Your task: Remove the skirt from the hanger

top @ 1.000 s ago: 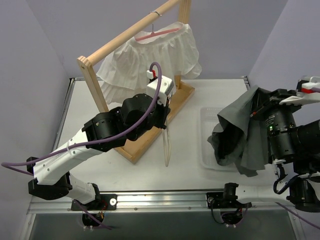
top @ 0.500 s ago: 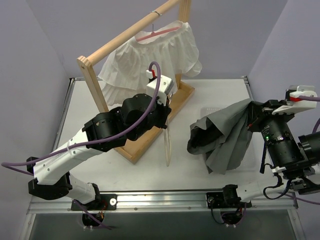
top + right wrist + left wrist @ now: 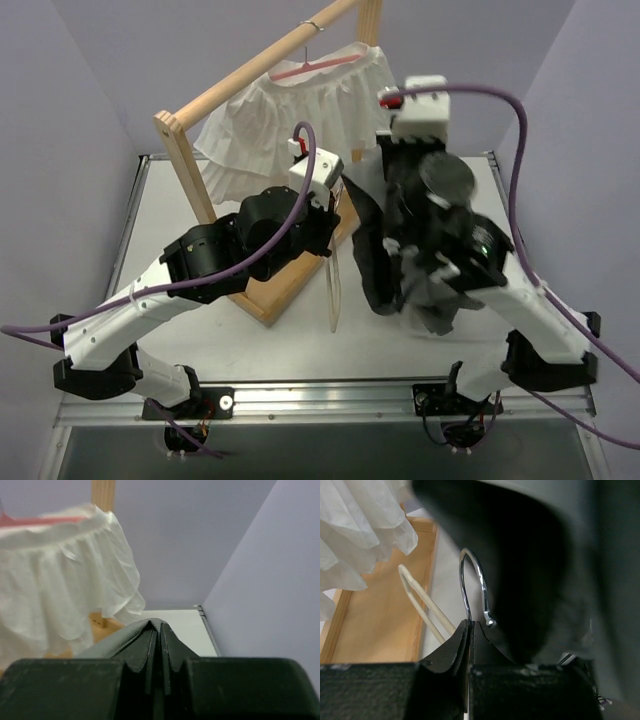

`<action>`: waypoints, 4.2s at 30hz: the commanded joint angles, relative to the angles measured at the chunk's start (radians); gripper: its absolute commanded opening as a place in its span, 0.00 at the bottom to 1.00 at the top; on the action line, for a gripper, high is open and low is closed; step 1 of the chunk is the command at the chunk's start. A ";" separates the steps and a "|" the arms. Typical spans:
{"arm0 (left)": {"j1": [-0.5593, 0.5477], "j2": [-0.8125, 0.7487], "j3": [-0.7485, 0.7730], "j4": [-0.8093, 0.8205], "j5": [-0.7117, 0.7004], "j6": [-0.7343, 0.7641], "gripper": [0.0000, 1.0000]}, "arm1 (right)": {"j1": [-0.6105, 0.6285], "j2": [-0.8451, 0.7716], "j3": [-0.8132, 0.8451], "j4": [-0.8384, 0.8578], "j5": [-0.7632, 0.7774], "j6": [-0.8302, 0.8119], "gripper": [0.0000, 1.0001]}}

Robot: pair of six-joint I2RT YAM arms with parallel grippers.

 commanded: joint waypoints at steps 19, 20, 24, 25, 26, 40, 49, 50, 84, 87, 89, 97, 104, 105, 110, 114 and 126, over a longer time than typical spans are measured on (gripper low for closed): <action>-0.007 -0.054 -0.033 0.035 -0.011 -0.002 0.02 | -0.534 -0.193 0.034 -0.440 -0.461 0.422 0.00; -0.007 -0.054 -0.033 0.037 -0.008 -0.002 0.02 | -0.534 -0.204 -0.009 -0.434 -0.458 0.421 0.00; -0.007 -0.052 -0.035 0.042 -0.005 -0.004 0.02 | -0.536 -0.267 -0.150 -0.409 -0.431 0.418 0.00; -0.007 -0.051 -0.036 0.043 -0.005 -0.005 0.02 | -0.536 -0.275 -0.179 -0.402 -0.423 0.422 0.00; -0.007 -0.049 -0.039 0.045 -0.004 -0.008 0.02 | -0.537 -0.287 -0.207 -0.399 -0.424 0.427 0.00; -0.007 -0.042 -0.044 0.058 0.045 -0.010 0.02 | -0.762 -0.313 -0.459 -0.432 -0.559 0.520 0.00; -0.007 -0.048 -0.061 0.075 0.067 0.001 0.02 | -0.799 -0.325 -0.474 -0.579 -0.579 0.588 0.00; -0.007 -0.046 -0.069 0.080 0.073 0.001 0.02 | -0.799 -0.324 -0.482 -0.592 -0.596 0.595 0.00; 0.013 -0.390 -0.211 0.106 0.640 0.026 0.02 | -0.798 -0.307 -0.460 -0.466 -2.127 0.505 0.75; 0.013 -0.410 -0.214 0.097 0.654 0.023 0.02 | -0.798 -0.325 -0.476 -0.416 -2.220 0.516 0.69; 0.013 -0.416 -0.211 0.095 0.671 0.019 0.02 | -0.798 -0.341 -0.499 -0.362 -2.288 0.536 0.68; 0.013 -0.436 -0.204 0.115 0.717 0.015 0.02 | -0.767 -0.352 -0.568 -0.238 -2.471 0.582 0.68; 0.013 -0.451 -0.219 0.130 0.720 0.009 0.02 | -0.645 -0.344 -0.588 -0.239 -2.491 0.560 0.63; 0.013 -0.451 -0.221 0.130 0.723 0.007 0.02 | -0.629 -0.341 -0.591 -0.245 -2.491 0.547 0.62; 0.013 -0.460 -0.224 0.143 0.734 0.004 0.02 | -0.560 -0.325 -0.605 -0.250 -2.477 0.524 0.49; 0.013 -0.474 -0.222 0.138 0.731 0.004 0.02 | -0.556 -0.325 -0.605 -0.262 -2.460 0.513 0.15; 0.013 -0.441 -0.181 -0.018 0.467 -0.033 0.96 | -0.554 -0.361 -0.579 -0.339 -2.268 0.459 0.00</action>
